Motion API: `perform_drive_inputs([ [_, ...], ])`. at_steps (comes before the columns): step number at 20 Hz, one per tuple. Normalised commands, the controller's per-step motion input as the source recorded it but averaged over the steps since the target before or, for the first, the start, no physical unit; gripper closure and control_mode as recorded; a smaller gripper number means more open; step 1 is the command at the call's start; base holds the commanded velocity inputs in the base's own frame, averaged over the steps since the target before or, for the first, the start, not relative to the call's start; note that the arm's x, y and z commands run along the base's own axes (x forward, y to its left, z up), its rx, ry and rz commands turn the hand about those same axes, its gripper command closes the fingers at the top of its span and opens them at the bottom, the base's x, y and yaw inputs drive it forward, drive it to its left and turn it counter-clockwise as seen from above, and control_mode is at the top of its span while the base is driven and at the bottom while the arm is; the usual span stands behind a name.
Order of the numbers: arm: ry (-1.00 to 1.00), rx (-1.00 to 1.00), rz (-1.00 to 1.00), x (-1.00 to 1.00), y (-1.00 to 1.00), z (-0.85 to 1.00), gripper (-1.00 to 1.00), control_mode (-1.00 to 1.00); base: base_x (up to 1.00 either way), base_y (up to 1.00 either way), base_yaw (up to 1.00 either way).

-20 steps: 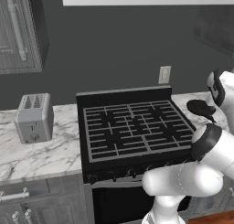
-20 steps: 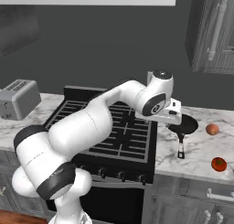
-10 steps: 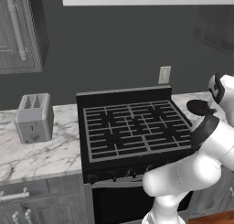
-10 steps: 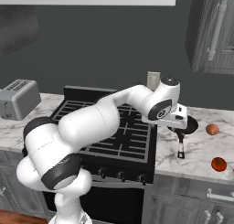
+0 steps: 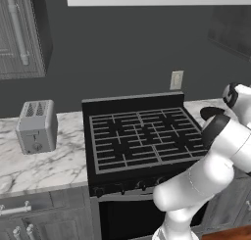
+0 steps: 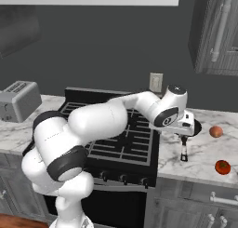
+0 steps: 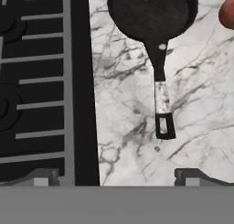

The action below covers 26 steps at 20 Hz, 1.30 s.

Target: Place the pan on the front right burner on the stove. Then place the tomato and the onion in the pan and turn on the front right burner.

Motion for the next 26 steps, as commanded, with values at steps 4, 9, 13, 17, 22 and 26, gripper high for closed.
perform_drive_inputs([
  [4, 0.00, 0.00, 0.00, 0.19, -0.18, -0.19, -1.00, -1.00, 0.00, 0.00, 0.00],
  [9, 0.01, 0.00, 0.00, 0.21, -0.15, -0.20, -1.00, -1.00, 0.00, 0.00, 0.00],
  [13, 0.01, 0.00, 0.00, 0.16, -0.19, -0.20, -1.00, -1.00, 0.00, 0.00, 0.00],
  [17, 0.01, 0.00, 0.00, 0.11, -0.22, -0.18, -1.00, -1.00, 0.00, 0.00, 0.00],
  [22, 0.02, 0.00, 0.00, 0.06, -0.18, -0.19, -1.00, -1.00, 0.00, 0.00, 0.00],
  [26, 0.03, 0.00, 0.00, 0.02, -0.05, -0.26, -1.00, -1.00, 0.00, 0.00, 0.00],
])
